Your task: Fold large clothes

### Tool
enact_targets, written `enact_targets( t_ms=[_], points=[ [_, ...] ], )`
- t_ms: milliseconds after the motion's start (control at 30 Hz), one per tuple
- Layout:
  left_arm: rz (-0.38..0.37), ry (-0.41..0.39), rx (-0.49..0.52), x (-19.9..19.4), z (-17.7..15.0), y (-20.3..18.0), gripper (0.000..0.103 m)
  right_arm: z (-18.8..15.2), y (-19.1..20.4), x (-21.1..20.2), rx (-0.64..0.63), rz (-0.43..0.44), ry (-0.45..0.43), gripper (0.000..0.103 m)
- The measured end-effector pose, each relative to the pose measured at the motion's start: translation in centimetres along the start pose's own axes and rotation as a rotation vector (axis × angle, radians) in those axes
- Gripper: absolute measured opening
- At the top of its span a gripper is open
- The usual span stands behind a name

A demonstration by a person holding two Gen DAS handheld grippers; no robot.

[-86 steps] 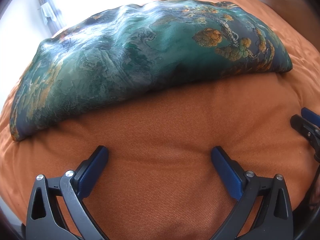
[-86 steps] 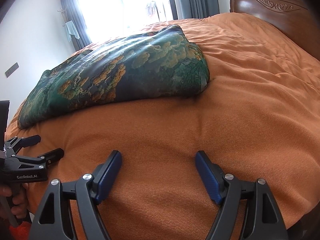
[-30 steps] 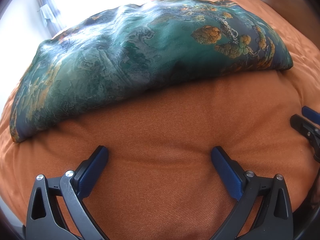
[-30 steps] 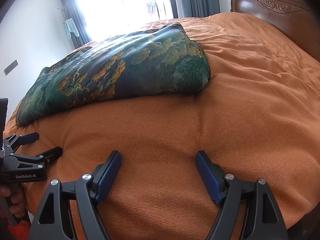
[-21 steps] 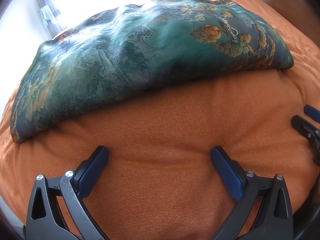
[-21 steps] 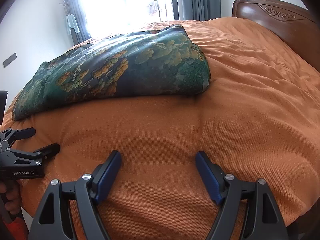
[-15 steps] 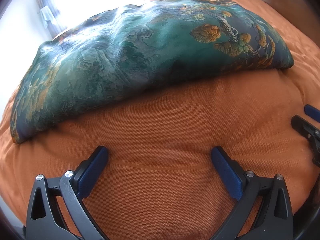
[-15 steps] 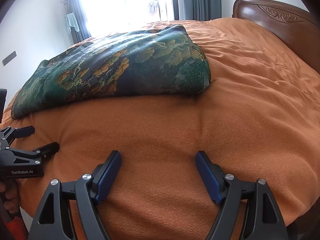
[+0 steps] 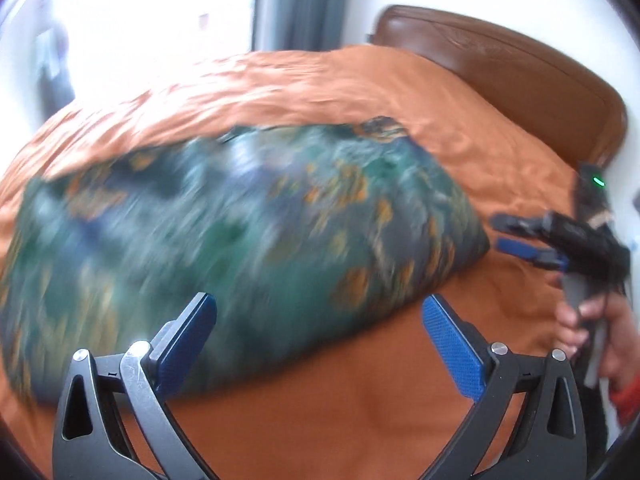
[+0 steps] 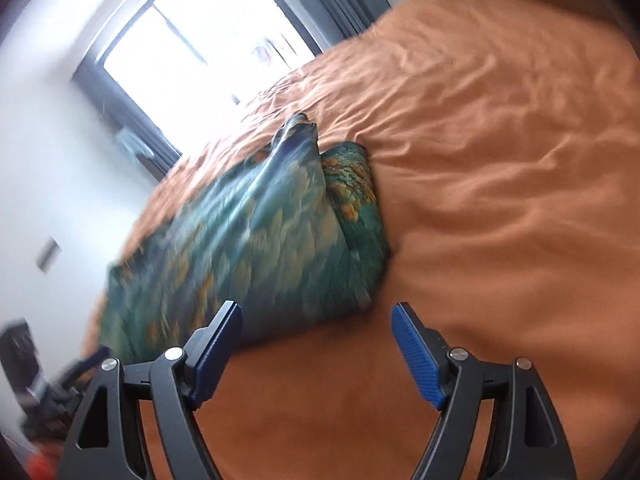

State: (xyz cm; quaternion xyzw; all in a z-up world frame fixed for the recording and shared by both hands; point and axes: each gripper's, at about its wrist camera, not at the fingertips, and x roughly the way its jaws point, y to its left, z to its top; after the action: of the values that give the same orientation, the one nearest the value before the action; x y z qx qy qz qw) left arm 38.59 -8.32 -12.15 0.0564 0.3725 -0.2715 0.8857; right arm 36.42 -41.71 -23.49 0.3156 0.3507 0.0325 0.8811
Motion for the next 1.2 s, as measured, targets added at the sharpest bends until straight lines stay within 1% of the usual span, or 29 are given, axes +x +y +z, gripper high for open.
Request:
enact_targets(
  t_ms=[33, 67, 100, 133, 167, 233, 267, 300, 333, 367, 400, 467, 500, 600, 633, 700, 767, 833, 900, 967, 1033, 1067, 1100, 1133, 1167, 1200],
  points=[
    [-0.008, 0.013, 0.025, 1.1, 0.4, -0.3, 0.103, 0.8, -0.7, 1.3, 0.048, 0.028, 0.024, 0.079],
    [-0.018, 0.044, 0.044, 2.7, 0.7, -0.3, 0.103, 1.4, -1.3, 2.4, 0.078, 0.043, 0.040, 0.079],
    [-0.019, 0.089, 0.043, 4.4, 0.8, 0.0, 0.103, 1.9, -1.8, 3.7, 0.111, 0.056, 0.051, 0.080],
    [-0.015, 0.117, 0.037, 5.5, 0.7, 0.2, 0.103, 2.2, -2.4, 4.7, 0.144, 0.051, 0.056, 0.084],
    [-0.009, 0.136, 0.042, 6.5, 0.5, 0.2, 0.103, 2.4, -2.9, 5.5, 0.180, 0.055, 0.061, 0.085],
    [0.007, 0.144, 0.085, 7.0, 0.5, -0.3, 0.103, 2.3, -3.5, 6.8, 0.241, 0.086, 0.059, 0.085],
    [0.009, 0.144, 0.101, 6.9, 0.4, -0.4, 0.103, 2.3, -3.4, 7.2, 0.244, 0.090, 0.057, 0.077],
    [-0.001, 0.150, 0.108, 6.5, 0.5, -0.3, 0.103, 2.5, -3.0, 7.4, 0.227, 0.078, 0.059, 0.063],
    [-0.012, 0.158, 0.105, 6.0, 0.7, -0.6, 0.102, 2.4, -2.7, 7.3, 0.206, 0.067, 0.051, 0.044],
    [-0.024, 0.158, 0.089, 5.1, 1.0, -0.3, 0.102, 2.4, -2.3, 6.9, 0.194, 0.075, 0.035, 0.034],
    [-0.048, 0.153, 0.063, 3.9, 1.6, 0.1, 0.102, 2.3, -1.7, 6.2, 0.172, 0.082, 0.014, 0.032],
    [-0.109, 0.130, 0.027, 1.5, 3.4, 0.5, 0.102, 2.1, 0.6, 4.3, 0.057, 0.054, -0.042, 0.029],
    [-0.142, 0.108, 0.023, 0.0, 4.6, 0.3, 0.102, 1.9, 2.4, 2.9, -0.024, 0.033, -0.083, 0.029],
    [-0.233, 0.075, 0.044, -3.1, 8.4, -1.2, 0.102, 1.0, 7.8, -0.2, -0.249, -0.003, -0.185, 0.029],
    [-0.249, 0.074, 0.049, -3.8, 9.2, -1.7, 0.102, 0.7, 9.8, -1.1, -0.327, -0.005, -0.215, 0.029],
    [-0.281, 0.086, 0.057, -4.9, 11.7, -2.8, 0.102, 0.1, 12.9, -2.4, -0.439, -0.005, -0.257, 0.029],
    [-0.281, 0.099, 0.059, -5.5, 13.2, -3.5, 0.102, -1.4, 16.5, -3.3, -0.566, -0.014, -0.286, 0.029],
    [-0.240, 0.126, 0.052, -5.8, 13.9, -3.8, 0.102, -3.1, 19.5, -4.0, -0.685, -0.033, -0.306, 0.029],
    [-0.150, 0.157, 0.046, -5.6, 14.1, -3.4, 0.102, -5.5, 22.4, -4.1, -0.814, -0.056, -0.332, 0.029],
    [-0.064, 0.182, 0.030, -6.1, 13.4, -2.6, 0.102, -7.8, 24.5, -3.8, -0.920, -0.081, -0.357, 0.029],
    [-0.012, 0.204, 0.004, -5.9, 13.0, -1.4, 0.100, -10.1, 26.4, -3.0, -1.006, -0.096, -0.374, 0.029],
    [0.002, 0.210, -0.015, -5.9, 12.7, -0.6, 0.097, -11.1, 27.2, -2.6, -1.040, -0.099, -0.377, 0.029],
    [0.010, 0.220, -0.032, -5.8, 12.4, 0.1, 0.077, -11.7, 27.8, -2.3, -1.062, -0.098, -0.377, 0.029],
    [0.025, 0.228, -0.039, -5.6, 12.3, 0.8, 0.050, -12.3, 28.3, -2.2, -1.082, -0.092, -0.377, 0.029],
    [0.024, 0.234, -0.049, -5.6, 12.1, 1.6, 0.042, -12.6, 28.6, -2.0, -1.090, -0.082, -0.372, 0.029],
    [0.012, 0.239, -0.063, -5.7, 12.0, 2.5, 0.033, -12.7, 28.7, -1.8, -1.084, -0.074, -0.364, 0.029]
  ],
)
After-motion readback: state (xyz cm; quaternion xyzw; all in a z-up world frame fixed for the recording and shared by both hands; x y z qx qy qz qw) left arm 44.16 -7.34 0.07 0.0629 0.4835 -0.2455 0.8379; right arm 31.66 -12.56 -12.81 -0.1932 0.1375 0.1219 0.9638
